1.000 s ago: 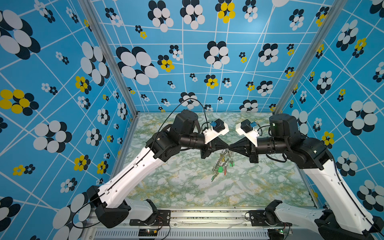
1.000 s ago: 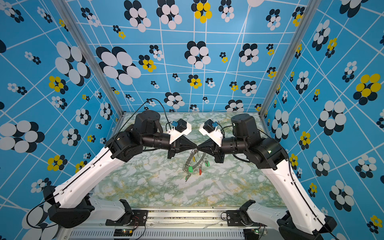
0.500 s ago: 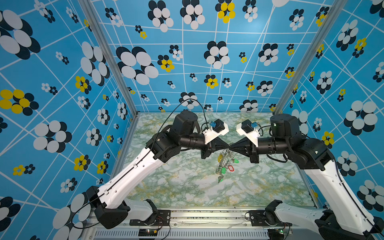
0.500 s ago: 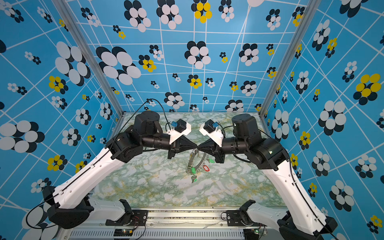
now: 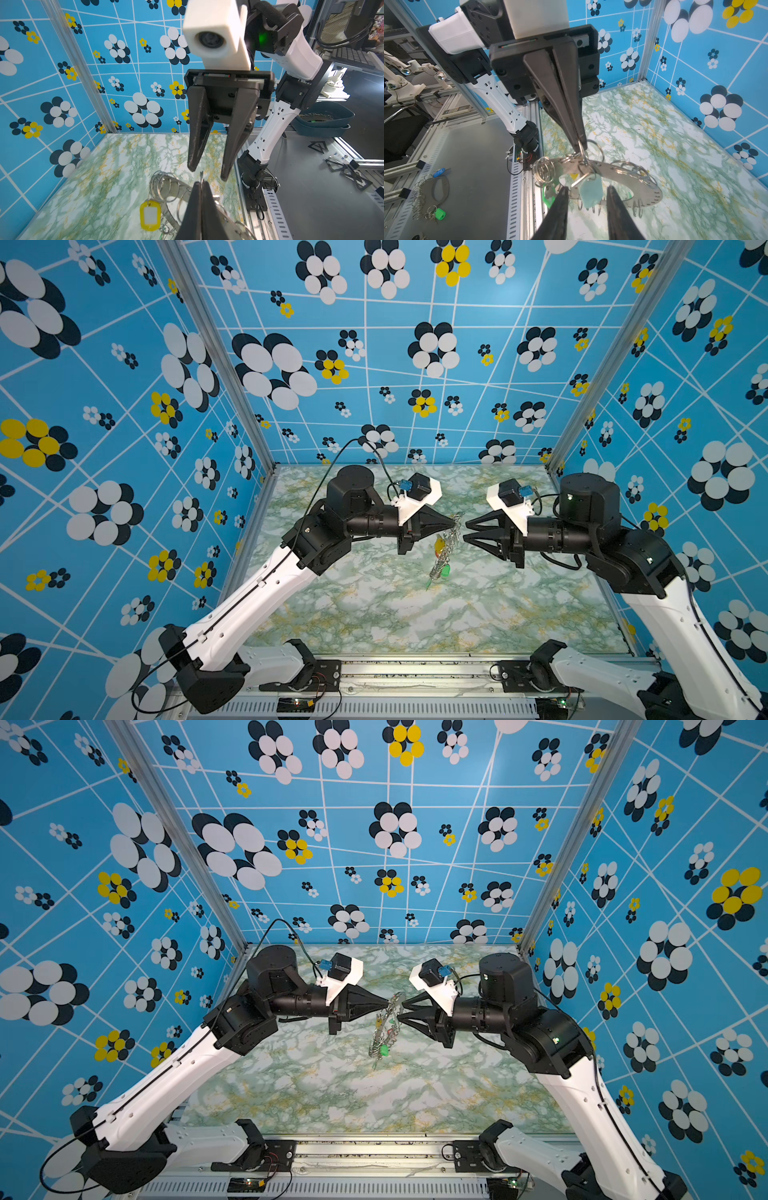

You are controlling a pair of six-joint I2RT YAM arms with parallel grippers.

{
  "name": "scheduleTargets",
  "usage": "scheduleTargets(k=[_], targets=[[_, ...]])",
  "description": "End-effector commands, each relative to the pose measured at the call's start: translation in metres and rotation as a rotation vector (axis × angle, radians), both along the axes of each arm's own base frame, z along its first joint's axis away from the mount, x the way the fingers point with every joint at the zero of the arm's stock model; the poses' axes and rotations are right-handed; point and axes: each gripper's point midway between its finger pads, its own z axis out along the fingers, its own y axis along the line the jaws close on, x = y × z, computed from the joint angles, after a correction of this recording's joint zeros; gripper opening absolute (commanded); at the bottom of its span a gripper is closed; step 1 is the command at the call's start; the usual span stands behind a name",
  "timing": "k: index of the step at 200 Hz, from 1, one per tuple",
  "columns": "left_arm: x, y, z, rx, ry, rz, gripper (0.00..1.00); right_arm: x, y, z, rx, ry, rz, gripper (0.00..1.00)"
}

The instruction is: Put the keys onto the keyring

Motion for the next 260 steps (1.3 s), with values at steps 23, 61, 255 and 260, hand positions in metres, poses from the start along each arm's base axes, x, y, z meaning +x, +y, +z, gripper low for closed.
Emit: scheduleTargets(k=[23,61,255,260], targets=[[-0.014,0.006,0.037,-0.128,-0.066,-0.061,0.0,0.005,0.004,0.011,0.063,-0.012,0.014,0.31],[-0.013,0.004,0.042,-0.16,-0.072,-0.07,0.0,0.002,0.008,0.013,0.097,0.01,0.045,0.25],[-0.013,0.003,0.05,-0.219,-0.082,-0.085,0.0,-0.004,0.016,0.025,0.222,0.061,0.135,0.13],[-0.013,0.003,0.051,-0.222,-0.083,-0.085,0.0,-0.005,0.017,0.027,0.233,0.064,0.142,0.1]])
